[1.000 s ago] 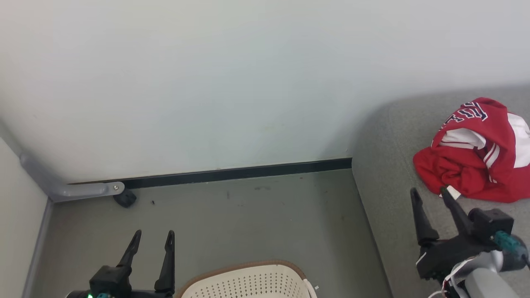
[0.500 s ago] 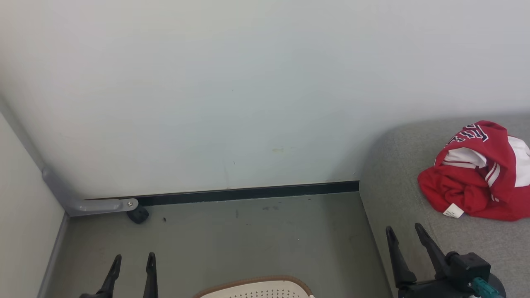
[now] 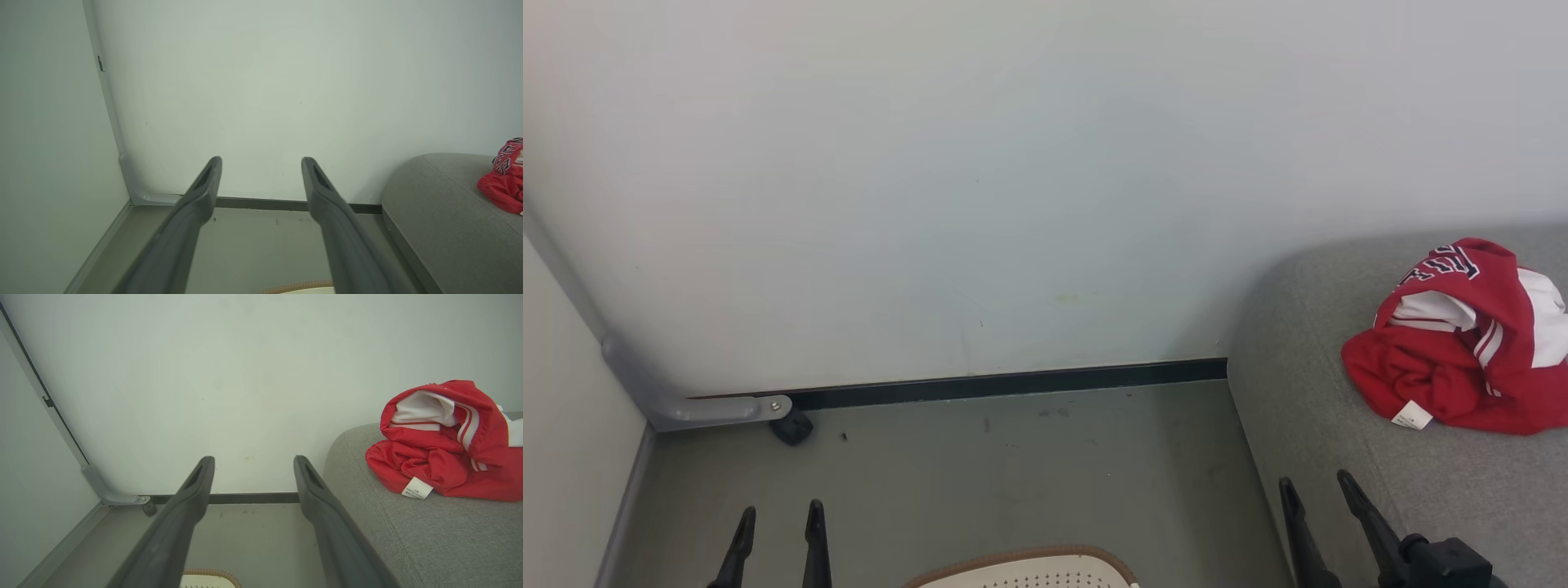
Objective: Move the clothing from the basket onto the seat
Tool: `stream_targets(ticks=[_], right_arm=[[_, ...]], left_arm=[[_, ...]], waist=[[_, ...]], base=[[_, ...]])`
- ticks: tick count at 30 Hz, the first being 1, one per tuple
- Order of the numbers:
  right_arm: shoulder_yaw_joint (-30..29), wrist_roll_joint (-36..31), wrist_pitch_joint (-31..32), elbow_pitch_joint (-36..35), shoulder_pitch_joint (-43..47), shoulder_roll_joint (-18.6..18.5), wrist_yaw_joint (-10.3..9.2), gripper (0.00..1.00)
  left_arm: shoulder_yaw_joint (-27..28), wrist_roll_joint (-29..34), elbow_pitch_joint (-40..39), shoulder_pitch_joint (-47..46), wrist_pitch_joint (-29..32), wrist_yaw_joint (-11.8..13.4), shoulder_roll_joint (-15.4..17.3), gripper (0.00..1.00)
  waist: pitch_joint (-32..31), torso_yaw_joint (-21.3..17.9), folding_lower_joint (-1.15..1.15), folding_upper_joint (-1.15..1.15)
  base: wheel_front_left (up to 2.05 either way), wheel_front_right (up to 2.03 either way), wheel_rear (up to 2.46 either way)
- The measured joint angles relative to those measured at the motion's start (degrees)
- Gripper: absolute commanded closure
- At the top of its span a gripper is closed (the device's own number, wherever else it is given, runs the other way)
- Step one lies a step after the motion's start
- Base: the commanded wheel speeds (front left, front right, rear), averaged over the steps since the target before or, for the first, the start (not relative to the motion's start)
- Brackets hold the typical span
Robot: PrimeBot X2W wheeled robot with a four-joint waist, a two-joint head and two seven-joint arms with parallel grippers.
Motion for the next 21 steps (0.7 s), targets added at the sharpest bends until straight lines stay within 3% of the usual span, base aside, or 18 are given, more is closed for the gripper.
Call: stream_targets(ticks=[21], right_arm=[[-0.82, -0.48, 0.0, -3.25, 2.33, 1.31, -1.01, 0.0]], left_arm=[[2.83, 3.42, -1.33, 2.05, 0.65, 0.0, -2.13, 0.0]], waist=[[0.77, -0.23, 0.0, 0.0]], base=[[0.0, 0.0, 0.0]])
